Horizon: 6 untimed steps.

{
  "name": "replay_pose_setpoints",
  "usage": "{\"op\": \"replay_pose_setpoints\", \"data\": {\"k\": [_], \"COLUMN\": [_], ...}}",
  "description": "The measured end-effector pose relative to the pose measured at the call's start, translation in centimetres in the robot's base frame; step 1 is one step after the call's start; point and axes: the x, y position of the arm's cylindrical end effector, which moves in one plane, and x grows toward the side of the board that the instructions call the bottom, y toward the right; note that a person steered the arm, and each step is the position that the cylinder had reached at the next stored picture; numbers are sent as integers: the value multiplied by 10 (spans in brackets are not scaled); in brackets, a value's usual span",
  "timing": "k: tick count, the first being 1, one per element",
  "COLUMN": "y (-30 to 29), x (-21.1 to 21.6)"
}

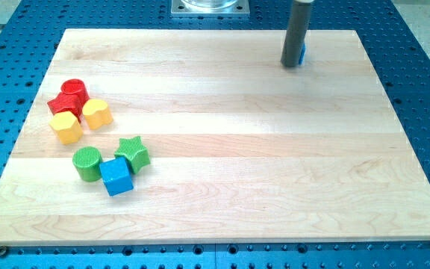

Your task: Place the blue cube at the bottom right of the green star

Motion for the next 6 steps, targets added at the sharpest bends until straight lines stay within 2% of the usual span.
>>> {"op": "replay_pose_setpoints", "data": {"k": [1,2,3,4,5,6], "y": [10,7,-74,-181,-305,-323], "x": [-5,70,203,295,319,284]}}
